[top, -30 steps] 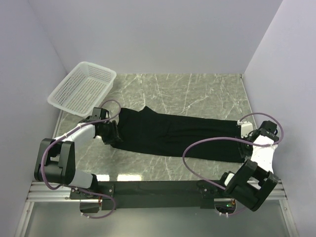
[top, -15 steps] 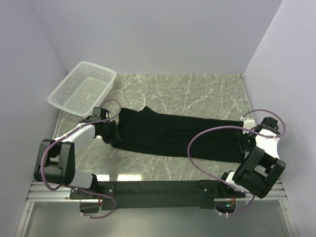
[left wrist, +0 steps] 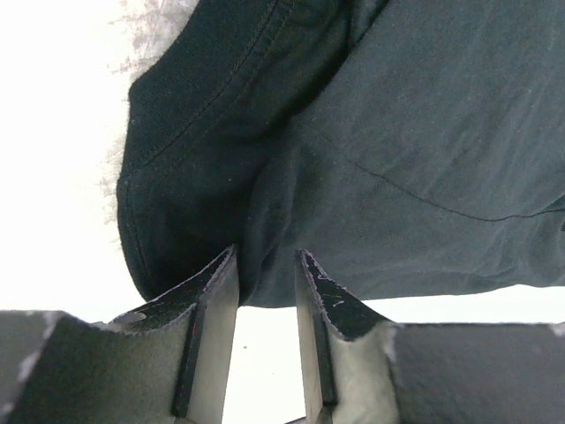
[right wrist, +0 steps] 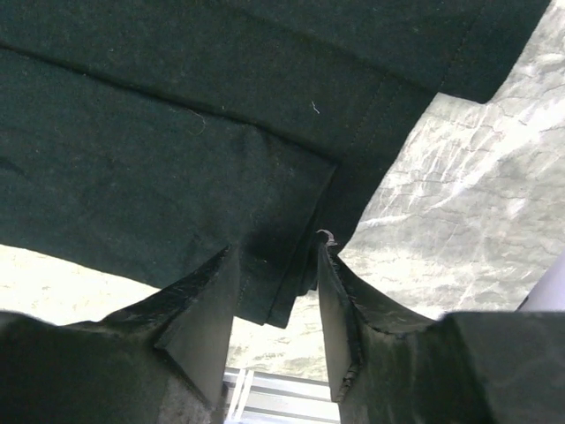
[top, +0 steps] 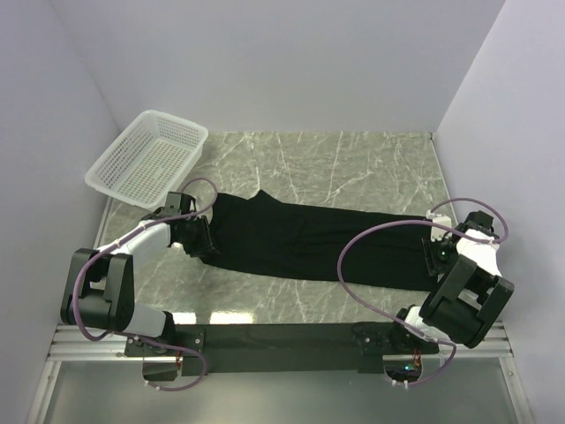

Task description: Fold and stack the t-shirts

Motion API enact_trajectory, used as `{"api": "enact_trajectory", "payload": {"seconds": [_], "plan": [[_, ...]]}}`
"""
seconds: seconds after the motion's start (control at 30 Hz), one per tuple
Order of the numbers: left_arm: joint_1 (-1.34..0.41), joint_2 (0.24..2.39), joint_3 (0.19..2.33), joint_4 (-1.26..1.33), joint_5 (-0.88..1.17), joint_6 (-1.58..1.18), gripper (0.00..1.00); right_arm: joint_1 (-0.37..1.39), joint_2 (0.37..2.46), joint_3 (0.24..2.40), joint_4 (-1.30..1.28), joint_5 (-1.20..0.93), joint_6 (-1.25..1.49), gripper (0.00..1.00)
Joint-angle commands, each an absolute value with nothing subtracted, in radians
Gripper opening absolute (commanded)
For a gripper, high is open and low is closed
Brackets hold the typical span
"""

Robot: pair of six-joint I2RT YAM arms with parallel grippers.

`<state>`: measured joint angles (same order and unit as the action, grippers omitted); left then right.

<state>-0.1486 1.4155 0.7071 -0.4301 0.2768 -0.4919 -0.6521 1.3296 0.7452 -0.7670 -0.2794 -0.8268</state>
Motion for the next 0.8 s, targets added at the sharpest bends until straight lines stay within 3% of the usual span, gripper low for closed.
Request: {"api": "enact_trajectory", "payload": {"seconds": [0.0,0.43,0.53,0.67,0.77], "plan": [[-0.156,1.401,0.706,-0.408,0.308,-0.488,0.35,-0.647,1.338,0.758,-0.776,-0.302,-0.821,0.47],[-0.167,1.405,0.706,-0.403,0.314,-0.485,0.26,-0.632,1.385,0.756,-0.747,-0.318,-0.793,0.38],[-0.169,1.41,0.703,-0.402,0.314,-0.485,0.23,-0.623,1.382,0.755,-0.753,-0.325,-0.788,0.3],[-0.169,1.414,0.706,-0.405,0.31,-0.486,0.11,-0.623,1.356,0.755,-0.759,-0.324,-0.784,0.06],[-0.17,1.407,0.709,-0.413,0.296,-0.491,0.02,-0.624,1.329,0.75,-0.755,-0.313,-0.781,0.0]]}}
